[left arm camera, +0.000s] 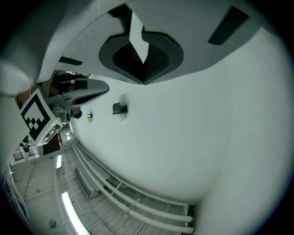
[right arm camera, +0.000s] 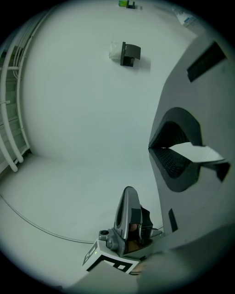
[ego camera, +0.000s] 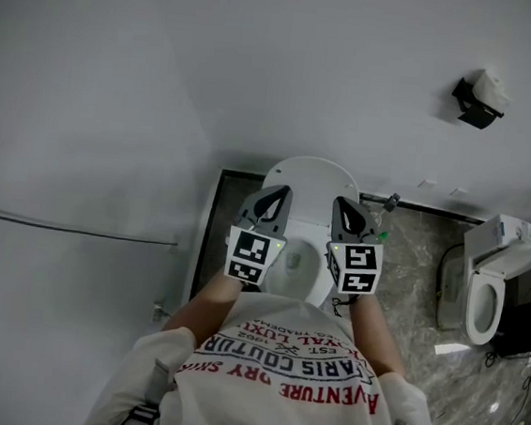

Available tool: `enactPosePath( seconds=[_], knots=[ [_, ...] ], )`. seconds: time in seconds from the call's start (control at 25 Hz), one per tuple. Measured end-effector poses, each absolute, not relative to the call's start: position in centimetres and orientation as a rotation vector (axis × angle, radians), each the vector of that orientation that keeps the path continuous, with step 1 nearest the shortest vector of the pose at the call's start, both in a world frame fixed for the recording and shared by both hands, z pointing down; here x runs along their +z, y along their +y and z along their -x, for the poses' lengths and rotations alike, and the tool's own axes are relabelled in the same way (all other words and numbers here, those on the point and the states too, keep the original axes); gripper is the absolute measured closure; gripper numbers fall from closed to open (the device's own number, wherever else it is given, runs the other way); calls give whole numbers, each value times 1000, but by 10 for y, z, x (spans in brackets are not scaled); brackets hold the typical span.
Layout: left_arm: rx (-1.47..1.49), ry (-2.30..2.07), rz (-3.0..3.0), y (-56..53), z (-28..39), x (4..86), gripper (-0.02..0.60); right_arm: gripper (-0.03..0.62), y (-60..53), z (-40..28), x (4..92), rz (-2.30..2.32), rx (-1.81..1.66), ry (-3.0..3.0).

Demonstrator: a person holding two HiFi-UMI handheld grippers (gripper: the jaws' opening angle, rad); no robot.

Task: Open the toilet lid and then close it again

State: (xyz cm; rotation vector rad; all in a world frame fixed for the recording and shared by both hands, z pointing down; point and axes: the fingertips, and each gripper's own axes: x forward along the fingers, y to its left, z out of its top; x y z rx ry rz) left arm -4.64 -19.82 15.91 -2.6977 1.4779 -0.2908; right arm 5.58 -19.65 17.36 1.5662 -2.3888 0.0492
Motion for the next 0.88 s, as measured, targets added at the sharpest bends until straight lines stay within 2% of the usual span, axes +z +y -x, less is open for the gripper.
enactPosePath(
  seconds=[0.56, 0.88],
  knots=[
    [-192, 1590, 2762, -217, 47, 172, 577, 579, -209, -67, 186, -1539, 95, -2392],
    [-323, 1602, 2835, -253, 42, 211, 575, 577, -243, -73, 219, -1460, 208, -2350]
  ],
)
